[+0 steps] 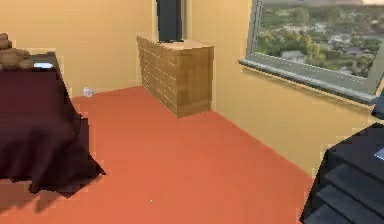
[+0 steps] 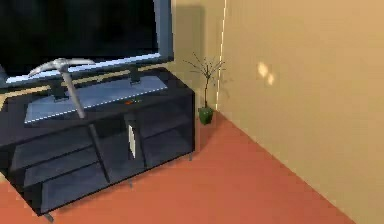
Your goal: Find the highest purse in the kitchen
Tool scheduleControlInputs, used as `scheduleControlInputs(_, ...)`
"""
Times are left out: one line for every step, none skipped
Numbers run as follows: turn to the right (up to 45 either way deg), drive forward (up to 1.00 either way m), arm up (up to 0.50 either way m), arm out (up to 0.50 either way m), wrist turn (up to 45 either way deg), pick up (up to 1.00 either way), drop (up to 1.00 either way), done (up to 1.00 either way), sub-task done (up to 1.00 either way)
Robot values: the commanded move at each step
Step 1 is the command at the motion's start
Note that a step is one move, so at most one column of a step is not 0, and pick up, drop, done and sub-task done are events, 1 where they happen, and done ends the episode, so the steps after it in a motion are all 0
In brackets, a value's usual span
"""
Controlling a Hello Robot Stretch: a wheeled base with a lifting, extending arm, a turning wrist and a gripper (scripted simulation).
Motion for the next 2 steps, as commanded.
scheduleControlInputs(-45.0,0.0,0.0,0.0,0.0,0.0,0.0,0.0,0.0)
scheduleControlInputs(-45.0,0.0,0.0,0.0,0.0,0.0,0.0,0.0,0.0)
